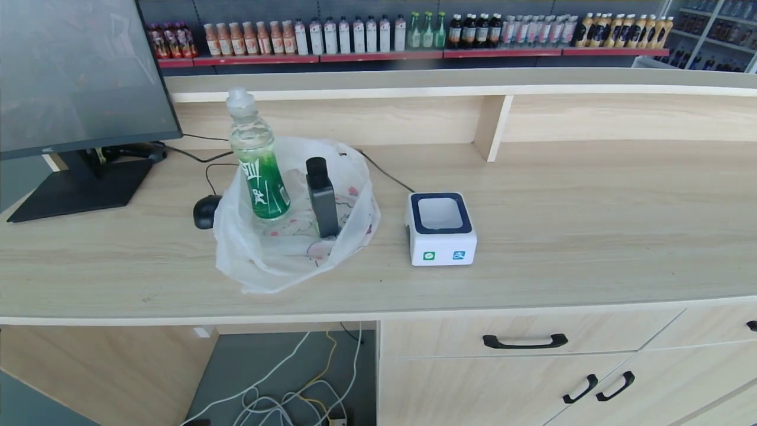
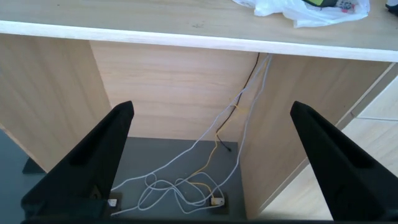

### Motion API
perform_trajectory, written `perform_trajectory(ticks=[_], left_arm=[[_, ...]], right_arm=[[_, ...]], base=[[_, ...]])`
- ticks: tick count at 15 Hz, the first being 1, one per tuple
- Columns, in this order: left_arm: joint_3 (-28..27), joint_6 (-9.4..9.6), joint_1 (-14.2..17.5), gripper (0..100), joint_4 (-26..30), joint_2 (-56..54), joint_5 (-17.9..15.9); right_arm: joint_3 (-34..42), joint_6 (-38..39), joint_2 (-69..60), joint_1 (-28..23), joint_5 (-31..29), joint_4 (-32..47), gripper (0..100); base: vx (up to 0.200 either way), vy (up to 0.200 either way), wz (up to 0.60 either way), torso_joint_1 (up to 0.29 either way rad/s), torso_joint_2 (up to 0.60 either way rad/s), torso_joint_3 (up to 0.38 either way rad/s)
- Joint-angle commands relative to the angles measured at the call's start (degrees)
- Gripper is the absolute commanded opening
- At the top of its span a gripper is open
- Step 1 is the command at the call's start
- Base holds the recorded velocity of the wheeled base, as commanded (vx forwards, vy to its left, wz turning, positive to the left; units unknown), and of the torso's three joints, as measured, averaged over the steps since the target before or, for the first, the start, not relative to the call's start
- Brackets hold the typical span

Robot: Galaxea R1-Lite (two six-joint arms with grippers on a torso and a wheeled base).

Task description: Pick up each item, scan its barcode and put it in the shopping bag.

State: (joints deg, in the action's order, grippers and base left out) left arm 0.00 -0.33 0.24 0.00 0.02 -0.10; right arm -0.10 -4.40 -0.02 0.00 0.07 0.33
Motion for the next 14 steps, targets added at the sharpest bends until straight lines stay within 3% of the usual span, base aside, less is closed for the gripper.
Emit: perform_trajectory(ticks=[1,4,14], left_arm=[[0.0,-0.02,0.0,100,0.0,0.0,0.0],[0.0,0.07,0.0,100,0.0,0.0,0.0],[0.0,0.33,-0.1,100,-0.1,0.0,0.0]], right_arm=[[0.0,0.0,0.0,0.0,0.0,0.0,100],[0.0,0.0,0.0,0.0,0.0,0.0,100],[0.0,0.2,0.0,0.0,0.0,0.0,100]], base=[[0.000,-0.200,0.00,0.007,-0.01,-0.002],[0.000,-0.200,0.00,0.001,0.00,0.004],[0.000,0.000,0.00,0.000,0.00,0.000]])
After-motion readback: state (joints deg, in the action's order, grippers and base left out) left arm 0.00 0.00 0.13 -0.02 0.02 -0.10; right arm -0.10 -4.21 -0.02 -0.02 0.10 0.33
